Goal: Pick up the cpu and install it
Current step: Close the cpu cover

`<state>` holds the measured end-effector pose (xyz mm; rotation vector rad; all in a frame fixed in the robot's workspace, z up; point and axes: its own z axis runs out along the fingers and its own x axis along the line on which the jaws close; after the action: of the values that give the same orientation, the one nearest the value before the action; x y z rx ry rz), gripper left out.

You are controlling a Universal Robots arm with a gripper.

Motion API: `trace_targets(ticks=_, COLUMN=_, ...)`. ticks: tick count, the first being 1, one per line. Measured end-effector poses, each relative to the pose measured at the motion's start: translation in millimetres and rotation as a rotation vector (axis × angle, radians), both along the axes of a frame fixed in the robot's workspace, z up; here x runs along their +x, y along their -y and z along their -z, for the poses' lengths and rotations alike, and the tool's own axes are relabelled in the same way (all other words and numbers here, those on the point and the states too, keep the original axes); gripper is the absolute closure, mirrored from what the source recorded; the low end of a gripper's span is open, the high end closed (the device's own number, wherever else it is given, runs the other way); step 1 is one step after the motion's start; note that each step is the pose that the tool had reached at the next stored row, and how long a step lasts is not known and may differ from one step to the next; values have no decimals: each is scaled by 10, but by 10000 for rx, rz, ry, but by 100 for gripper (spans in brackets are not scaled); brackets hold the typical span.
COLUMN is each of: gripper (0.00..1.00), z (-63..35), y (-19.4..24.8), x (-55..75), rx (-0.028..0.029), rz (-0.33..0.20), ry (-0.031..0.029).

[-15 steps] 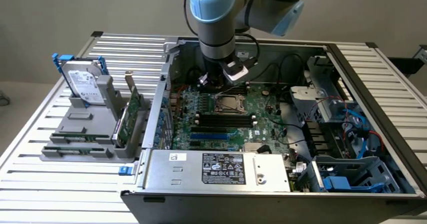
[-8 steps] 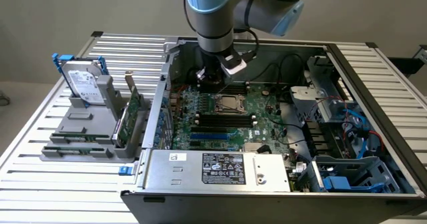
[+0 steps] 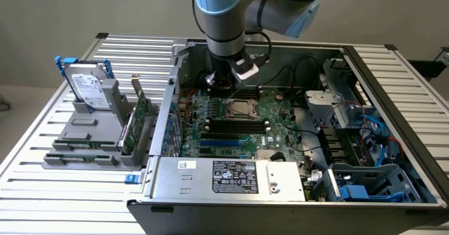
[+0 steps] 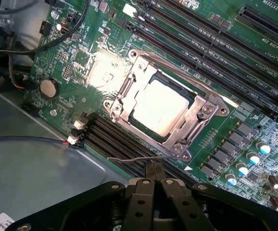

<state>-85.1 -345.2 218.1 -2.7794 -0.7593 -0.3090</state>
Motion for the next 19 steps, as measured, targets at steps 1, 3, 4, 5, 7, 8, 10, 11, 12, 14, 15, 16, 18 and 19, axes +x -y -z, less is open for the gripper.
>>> trace_targets(ticks=1, gripper=89, z=6, y=0, x=0, rx=-1, rz=0, ry=0)
trace_targets(ticks=3, gripper=89, z=21, y=1, x=0, rx=-1, rz=-2, ry=0)
trace_targets(ticks=4, gripper=89, z=33, y=1, x=1, rx=-1, rz=-2, ry=0)
trace_targets(ticks=5, gripper=89, z=46, y=1, x=1, rx=-1, rz=-2, ry=0)
trace_targets(ticks=7, gripper=89, z=75, y=1, x=1, rx=-1, rz=-3, ry=-1)
trace_targets(ticks=8, gripper=89, z=88, y=1, x=1, rx=-1, rz=-2, ry=0)
trace_targets(ticks=10, gripper=89, z=111, y=1, x=0, rx=-2, rz=-2, ry=-1)
trace_targets(ticks=11, gripper=89, z=123, y=0, x=0, rx=-2, rz=-2, ry=-1)
trace_targets(ticks=12, gripper=89, z=133, y=0, x=1, rx=-1, rz=-2, ry=-1)
trace_targets(ticks=14, gripper=89, z=147, y=0, x=0, rx=-1, rz=-2, ry=-2)
trace_targets(ticks=15, gripper=89, z=154, y=0, x=1, rx=-1, rz=-2, ry=-1)
trace_targets(ticks=16, gripper=89, z=161, y=0, x=0, rx=-1, rz=-2, ry=-2)
trace_targets(ticks=18, gripper=89, z=175, y=0, x=0, rx=-2, rz=-2, ry=-2)
trace_targets(ticks=19, gripper=89, z=182, y=0, x=0, rx=-2, rz=-1, ry=-2)
